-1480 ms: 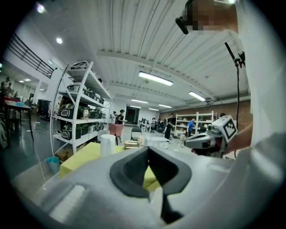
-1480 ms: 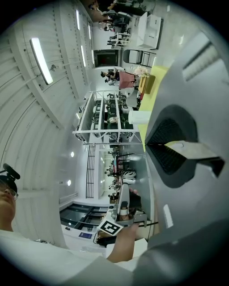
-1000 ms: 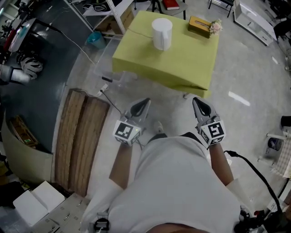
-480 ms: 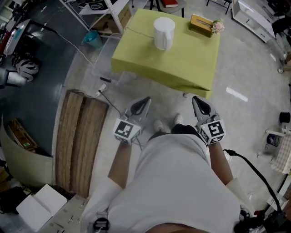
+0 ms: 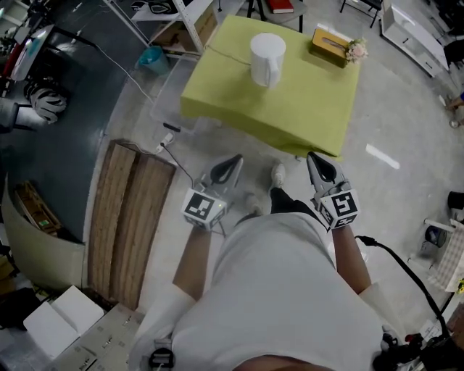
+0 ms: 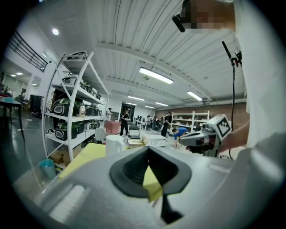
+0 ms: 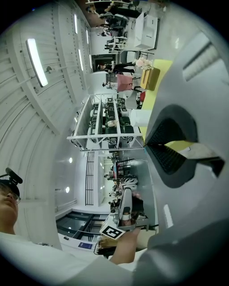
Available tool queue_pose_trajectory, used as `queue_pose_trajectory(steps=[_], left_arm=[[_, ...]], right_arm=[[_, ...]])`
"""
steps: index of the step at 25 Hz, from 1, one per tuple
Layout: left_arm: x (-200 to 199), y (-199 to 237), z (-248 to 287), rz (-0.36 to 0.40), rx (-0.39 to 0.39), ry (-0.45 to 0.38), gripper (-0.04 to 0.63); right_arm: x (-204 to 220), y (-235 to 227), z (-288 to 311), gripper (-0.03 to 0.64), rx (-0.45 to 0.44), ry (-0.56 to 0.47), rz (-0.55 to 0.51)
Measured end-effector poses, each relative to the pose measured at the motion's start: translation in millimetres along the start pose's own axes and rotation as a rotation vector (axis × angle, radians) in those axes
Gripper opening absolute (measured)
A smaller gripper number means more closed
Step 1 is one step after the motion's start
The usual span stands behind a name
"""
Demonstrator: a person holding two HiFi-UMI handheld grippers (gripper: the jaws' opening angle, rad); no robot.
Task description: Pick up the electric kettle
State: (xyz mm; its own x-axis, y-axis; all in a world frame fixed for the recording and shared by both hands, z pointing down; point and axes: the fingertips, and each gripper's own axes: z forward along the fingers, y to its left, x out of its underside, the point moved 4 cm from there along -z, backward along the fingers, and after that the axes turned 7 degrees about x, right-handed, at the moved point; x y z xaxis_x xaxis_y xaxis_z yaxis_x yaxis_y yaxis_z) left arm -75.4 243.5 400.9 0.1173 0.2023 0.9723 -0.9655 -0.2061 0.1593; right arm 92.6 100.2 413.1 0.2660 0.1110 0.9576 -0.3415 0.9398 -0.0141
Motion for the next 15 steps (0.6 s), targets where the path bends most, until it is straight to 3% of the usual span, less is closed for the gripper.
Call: queue_pose_trajectory(steps=[15], left_arm=[[-21.9,57.5,91.8,-0.004,-0.086,-0.010,0.002]], right_arm=[[-18.7,-92.2,93.6,-0.003,-0.118,0.004,-0.019]])
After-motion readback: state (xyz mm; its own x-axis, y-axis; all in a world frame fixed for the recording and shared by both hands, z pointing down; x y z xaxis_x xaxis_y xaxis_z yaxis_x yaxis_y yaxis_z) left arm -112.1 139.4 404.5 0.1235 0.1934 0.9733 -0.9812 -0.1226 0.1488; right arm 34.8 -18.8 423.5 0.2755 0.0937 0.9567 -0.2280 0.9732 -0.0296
